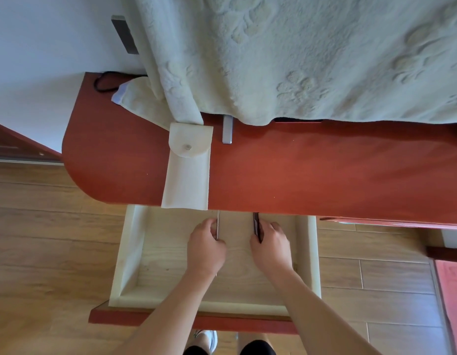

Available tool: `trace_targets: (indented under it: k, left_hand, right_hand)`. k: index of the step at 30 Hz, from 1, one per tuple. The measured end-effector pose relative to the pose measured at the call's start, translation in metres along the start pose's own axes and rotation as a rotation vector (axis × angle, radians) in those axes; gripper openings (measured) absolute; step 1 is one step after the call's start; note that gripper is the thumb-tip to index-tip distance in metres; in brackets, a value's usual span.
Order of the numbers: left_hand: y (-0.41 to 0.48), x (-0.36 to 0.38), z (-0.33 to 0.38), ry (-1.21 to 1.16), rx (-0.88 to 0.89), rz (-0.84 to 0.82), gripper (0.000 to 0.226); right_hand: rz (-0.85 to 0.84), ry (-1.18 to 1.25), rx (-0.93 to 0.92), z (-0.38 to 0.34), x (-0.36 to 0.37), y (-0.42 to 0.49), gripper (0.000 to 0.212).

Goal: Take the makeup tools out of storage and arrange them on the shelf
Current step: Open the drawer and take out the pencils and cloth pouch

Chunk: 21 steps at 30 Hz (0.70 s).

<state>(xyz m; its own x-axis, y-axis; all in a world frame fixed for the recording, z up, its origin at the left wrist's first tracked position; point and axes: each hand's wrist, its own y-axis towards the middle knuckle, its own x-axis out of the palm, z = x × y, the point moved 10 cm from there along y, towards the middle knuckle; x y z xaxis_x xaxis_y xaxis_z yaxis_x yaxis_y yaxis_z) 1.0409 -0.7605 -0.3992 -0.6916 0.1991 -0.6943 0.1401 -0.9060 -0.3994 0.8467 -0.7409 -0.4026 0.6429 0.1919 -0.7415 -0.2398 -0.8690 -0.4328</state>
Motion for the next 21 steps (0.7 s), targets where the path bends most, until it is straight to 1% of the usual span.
trace_targets:
  k: [2, 6, 13, 17, 21]
  left_hand:
    - [-0.003, -0.004, 0.001, -0.038, -0.028, -0.014, 0.05]
    - [-0.012, -0.012, 0.009, -0.067, -0.03, -0.038, 0.054]
    - [-0.033, -0.031, 0.023, -0.067, 0.04, -0.04, 0.053]
    - [-0.048, -0.044, 0.033, -0.078, 0.12, -0.007, 0.052]
    - [-0.058, -0.057, 0.041, -0.113, 0.154, 0.018, 0.051]
  right_hand:
    - [0.014, 0.012, 0.006, -0.001, -0.003, -0.006, 0.012]
    - [0.029, 0.059, 0.022, -0.007, -0.009, -0.02, 0.032]
    - [0.097, 0.081, 0.032, -0.016, -0.025, -0.048, 0.025]
    - [0.15, 0.1, 0.046, -0.018, -0.035, -0.066, 0.031]
    - [0.193, 0.112, 0.057, -0.019, -0.048, -0.081, 0.035]
